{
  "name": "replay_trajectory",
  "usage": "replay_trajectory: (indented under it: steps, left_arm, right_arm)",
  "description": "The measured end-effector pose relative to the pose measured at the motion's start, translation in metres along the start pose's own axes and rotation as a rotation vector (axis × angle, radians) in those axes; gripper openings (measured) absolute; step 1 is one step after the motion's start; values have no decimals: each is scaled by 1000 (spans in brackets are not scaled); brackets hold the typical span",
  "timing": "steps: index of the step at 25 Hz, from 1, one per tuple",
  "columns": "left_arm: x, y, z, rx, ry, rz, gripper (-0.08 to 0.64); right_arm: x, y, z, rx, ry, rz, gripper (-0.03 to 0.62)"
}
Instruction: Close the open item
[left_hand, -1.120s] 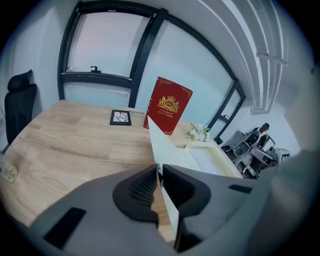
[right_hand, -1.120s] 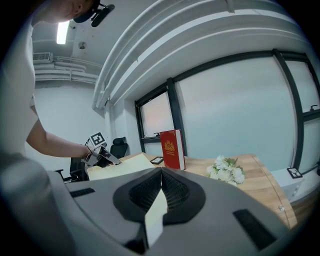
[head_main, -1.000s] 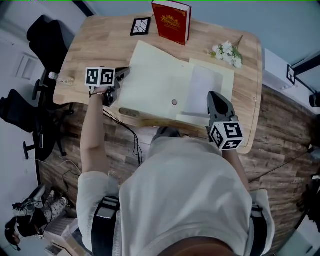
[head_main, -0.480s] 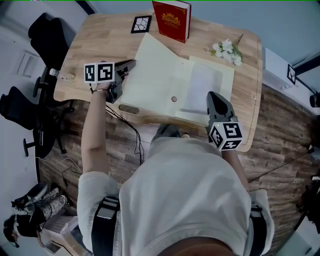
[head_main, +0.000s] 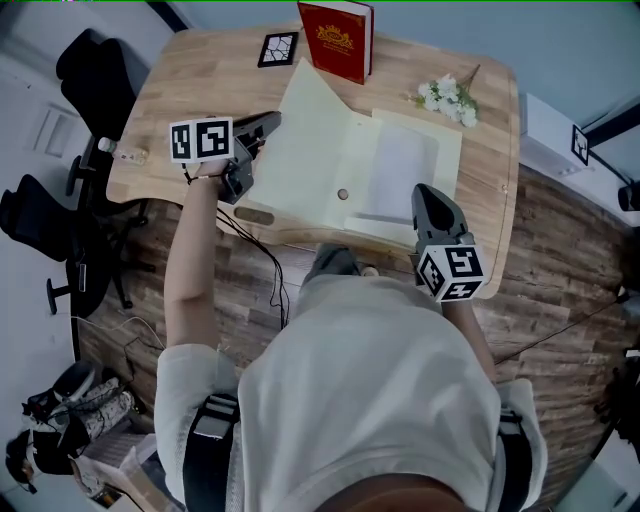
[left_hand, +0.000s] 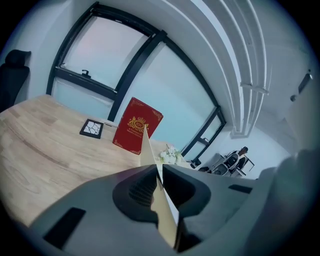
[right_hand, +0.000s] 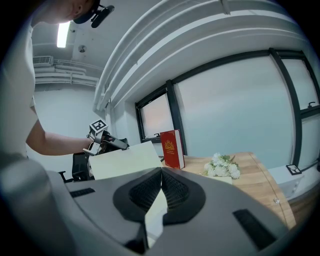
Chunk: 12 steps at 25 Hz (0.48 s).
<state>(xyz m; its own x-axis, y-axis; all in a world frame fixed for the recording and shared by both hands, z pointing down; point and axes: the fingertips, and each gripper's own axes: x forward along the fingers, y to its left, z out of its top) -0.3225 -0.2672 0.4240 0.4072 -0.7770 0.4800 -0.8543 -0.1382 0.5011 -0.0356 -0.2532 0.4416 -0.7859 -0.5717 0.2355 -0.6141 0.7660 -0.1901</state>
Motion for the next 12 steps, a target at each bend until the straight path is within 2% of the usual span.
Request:
replay_trajectory:
  steps: [5,12]
  left_arm:
    - [7,-24,-1,-18,-18,-53,48]
    - [18,-63,-1,5,-16,-136,48]
  right_arm:
    - [-9,-2,-2,9,-7,-4,18]
    - [-21,-5,-3,12,-15,-16,18]
